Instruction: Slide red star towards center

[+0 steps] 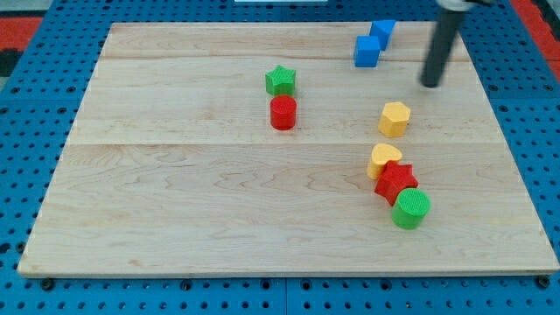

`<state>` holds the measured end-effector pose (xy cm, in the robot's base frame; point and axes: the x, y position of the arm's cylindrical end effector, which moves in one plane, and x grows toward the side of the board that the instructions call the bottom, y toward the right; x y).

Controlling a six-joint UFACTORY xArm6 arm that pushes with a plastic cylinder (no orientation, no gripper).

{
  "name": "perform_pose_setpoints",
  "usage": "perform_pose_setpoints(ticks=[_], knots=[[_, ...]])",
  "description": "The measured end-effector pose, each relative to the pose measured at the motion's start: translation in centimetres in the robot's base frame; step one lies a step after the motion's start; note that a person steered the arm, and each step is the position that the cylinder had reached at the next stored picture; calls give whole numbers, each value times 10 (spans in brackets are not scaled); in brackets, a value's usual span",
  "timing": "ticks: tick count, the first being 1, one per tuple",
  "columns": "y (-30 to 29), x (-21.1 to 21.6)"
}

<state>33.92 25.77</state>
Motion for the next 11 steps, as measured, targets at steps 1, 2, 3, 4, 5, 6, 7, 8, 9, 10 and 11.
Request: perform_pose_setpoints(ticks=[1, 2, 3, 4, 5, 6, 7, 8, 9, 10, 11], knots=[[15, 75], [15, 130], [7, 154], [-38, 158], [-69, 173], [-105, 184], [-157, 184], [-207, 173], [-225, 190], [-240, 214], [-244, 196]])
